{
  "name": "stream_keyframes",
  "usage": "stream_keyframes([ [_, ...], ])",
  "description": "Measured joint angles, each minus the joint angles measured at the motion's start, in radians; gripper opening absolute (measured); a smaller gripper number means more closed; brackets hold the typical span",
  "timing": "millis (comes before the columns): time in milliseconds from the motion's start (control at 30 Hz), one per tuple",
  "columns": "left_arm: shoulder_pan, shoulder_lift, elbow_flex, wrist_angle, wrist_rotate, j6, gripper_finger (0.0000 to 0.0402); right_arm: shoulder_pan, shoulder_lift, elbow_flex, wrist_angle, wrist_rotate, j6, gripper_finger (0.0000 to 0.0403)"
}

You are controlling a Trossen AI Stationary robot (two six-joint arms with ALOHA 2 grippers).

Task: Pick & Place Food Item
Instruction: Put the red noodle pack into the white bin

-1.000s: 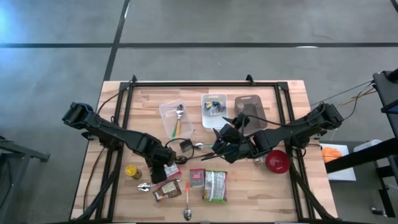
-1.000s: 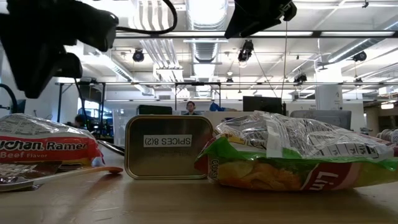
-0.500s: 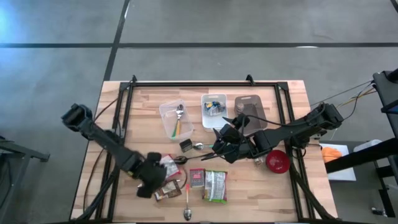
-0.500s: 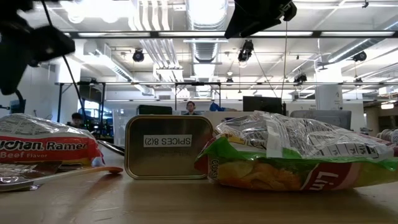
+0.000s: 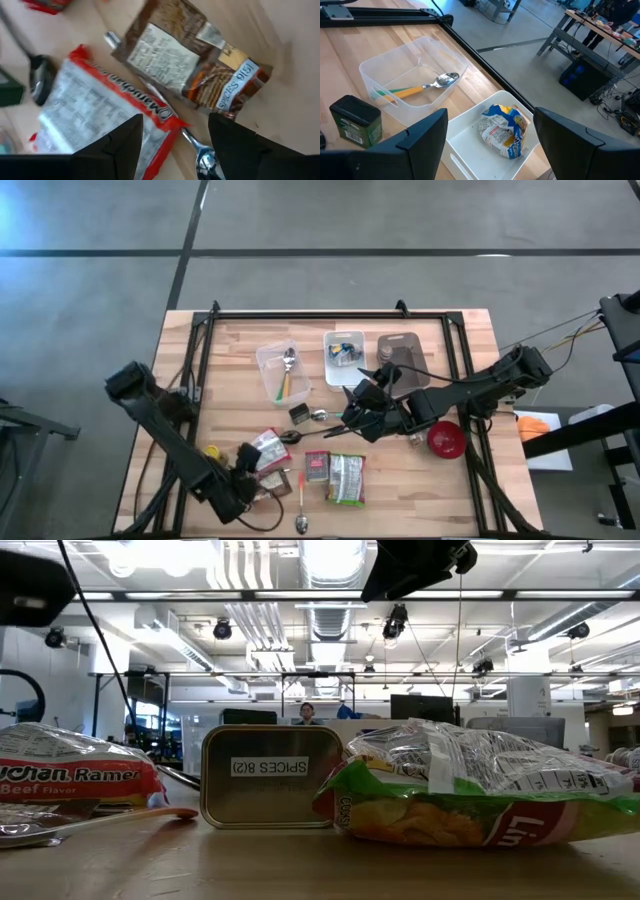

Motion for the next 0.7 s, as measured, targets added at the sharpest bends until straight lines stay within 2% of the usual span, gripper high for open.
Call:
stream_keyframes([
  [133, -0.001, 0.044, 0.007, 0.001, -0.005, 0.024, 0.0227, 0.000, 0.000, 0.000, 0.000, 0.000, 0.000, 0.0293],
  [333, -0.004, 0.048, 0.004, 0.000, -0.075, 0.069, 0.0227, 0.000, 0.000, 0.000, 0.000, 0.000, 0.000, 0.0293],
  [700, -0.019, 0.047, -0.073, 0.044, -0.070, 0.073, 0.0227, 0.000, 0.000, 0.000, 0.000, 0.000, 0.000, 0.0293],
])
